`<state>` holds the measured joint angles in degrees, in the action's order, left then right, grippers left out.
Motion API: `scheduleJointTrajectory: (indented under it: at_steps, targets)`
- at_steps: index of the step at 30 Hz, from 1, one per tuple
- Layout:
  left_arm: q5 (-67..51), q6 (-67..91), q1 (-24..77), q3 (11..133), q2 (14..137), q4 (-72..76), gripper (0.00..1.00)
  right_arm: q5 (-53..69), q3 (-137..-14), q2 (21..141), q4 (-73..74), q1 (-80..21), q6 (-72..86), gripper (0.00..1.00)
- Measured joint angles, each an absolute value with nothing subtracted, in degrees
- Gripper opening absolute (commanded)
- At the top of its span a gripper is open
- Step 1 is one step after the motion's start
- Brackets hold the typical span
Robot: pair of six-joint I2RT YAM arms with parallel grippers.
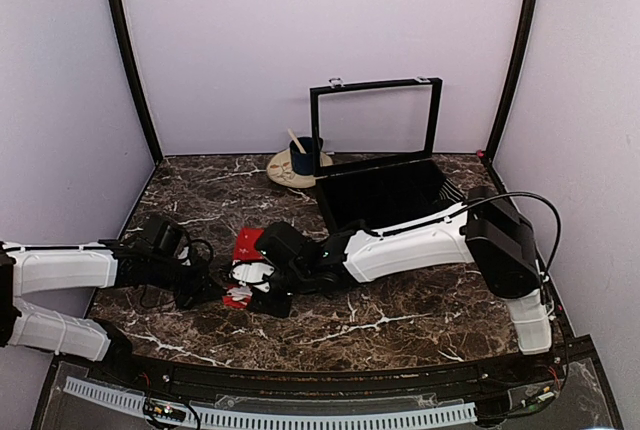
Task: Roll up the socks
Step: Roll the sock at the center of the board.
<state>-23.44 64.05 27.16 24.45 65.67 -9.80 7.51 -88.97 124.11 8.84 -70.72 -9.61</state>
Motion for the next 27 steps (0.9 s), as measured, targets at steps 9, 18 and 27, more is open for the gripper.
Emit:
scheduleJointTrajectory:
  at_steps: [9,18,27]
  targets:
    - [-23.62,63.61,26.83,25.12,67.09,-9.96,0.0,8.34,-88.97,124.22,9.04,-70.87,-10.46,0.38]
    - [-24.45,63.2,26.7,26.7,68.42,-9.96,0.0,9.45,-89.25,125.64,9.15,-70.87,-11.25,0.29]
    - [-25.12,62.52,26.11,27.27,68.93,-9.96,0.0,9.17,-90.35,127.09,9.43,-70.87,-12.1,0.27]
